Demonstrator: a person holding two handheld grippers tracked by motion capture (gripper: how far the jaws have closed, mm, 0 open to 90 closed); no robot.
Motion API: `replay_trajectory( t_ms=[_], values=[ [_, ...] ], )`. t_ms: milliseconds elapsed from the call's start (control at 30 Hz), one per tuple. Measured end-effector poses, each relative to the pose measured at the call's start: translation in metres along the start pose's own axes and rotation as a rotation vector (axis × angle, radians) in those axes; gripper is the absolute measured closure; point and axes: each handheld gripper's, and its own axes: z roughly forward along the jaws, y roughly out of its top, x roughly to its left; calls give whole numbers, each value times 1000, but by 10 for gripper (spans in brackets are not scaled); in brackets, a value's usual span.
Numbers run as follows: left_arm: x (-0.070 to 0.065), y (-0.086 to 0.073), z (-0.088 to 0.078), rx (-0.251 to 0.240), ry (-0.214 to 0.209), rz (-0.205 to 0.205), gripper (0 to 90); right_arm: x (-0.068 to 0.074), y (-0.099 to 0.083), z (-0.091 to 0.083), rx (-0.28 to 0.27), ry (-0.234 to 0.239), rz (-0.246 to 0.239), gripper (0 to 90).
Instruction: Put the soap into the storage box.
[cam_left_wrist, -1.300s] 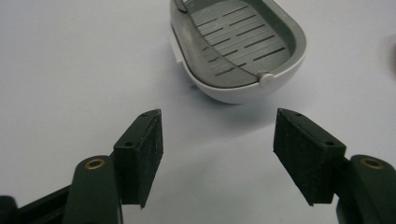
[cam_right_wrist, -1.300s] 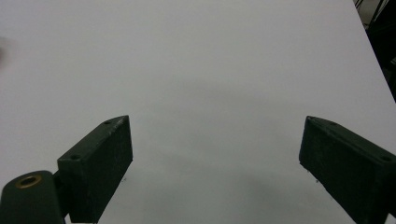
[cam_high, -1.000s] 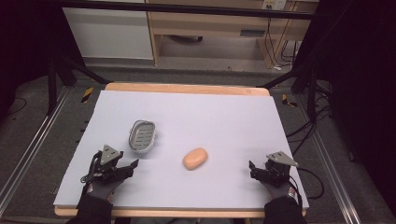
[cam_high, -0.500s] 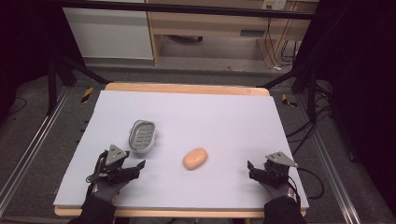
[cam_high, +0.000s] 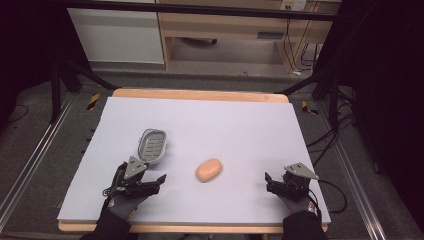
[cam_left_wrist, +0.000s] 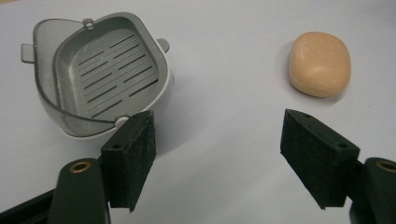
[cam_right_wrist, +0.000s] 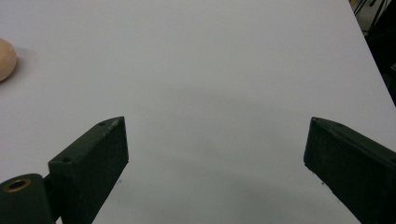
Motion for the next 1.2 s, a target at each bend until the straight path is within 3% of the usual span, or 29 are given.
replay_trajectory(
  t_ms=[333,633,1200],
  values=[
    [-10,8,3,1,-22,1,241,0,-1,0,8,-2,0,67],
    [-25,27,10,-21,-50,31,237,0,0,-1,6,-3,-3,67],
    [-50,48,33,11,-97,86,237,0,1,-1,3,2,-1,66]
  ],
)
